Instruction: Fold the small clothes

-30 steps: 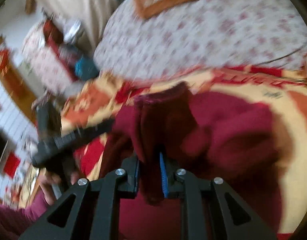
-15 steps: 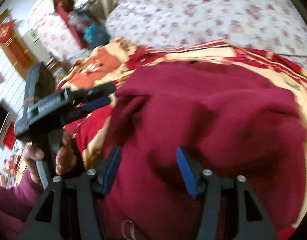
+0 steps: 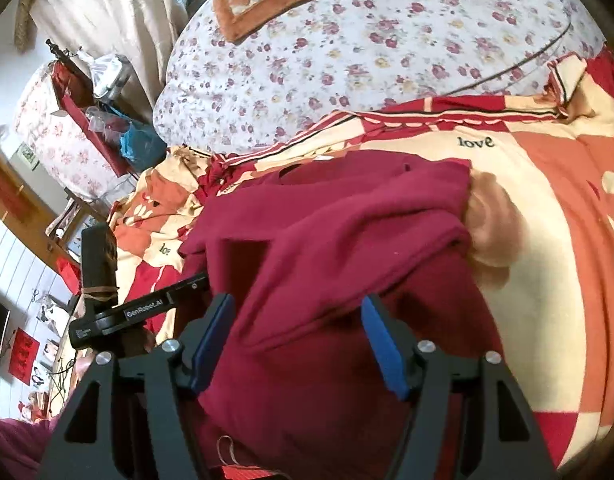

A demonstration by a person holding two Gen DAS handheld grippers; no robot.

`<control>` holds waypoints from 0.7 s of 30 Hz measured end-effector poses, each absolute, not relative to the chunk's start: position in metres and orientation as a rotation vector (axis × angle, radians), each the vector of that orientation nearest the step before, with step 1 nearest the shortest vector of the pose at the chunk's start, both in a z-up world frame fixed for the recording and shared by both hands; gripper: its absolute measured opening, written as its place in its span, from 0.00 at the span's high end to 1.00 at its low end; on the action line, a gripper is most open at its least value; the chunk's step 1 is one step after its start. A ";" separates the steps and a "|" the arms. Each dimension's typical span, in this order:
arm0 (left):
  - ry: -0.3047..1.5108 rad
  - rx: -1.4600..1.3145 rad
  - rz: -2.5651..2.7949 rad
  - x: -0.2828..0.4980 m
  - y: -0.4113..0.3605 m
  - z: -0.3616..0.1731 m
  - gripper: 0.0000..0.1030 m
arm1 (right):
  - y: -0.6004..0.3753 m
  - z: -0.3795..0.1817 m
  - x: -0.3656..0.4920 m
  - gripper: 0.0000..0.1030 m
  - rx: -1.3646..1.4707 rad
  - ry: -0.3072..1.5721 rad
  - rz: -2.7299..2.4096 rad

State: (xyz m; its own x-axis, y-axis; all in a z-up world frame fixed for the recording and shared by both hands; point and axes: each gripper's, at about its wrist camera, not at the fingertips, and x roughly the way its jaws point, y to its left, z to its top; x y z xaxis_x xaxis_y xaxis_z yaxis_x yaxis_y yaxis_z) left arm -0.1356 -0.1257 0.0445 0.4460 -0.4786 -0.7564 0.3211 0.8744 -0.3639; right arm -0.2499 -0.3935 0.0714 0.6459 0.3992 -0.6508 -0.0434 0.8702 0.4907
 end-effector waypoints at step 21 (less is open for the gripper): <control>0.761 -0.243 -0.453 -0.054 -0.091 0.184 1.00 | -0.449 0.083 -0.228 0.29 0.494 0.830 0.053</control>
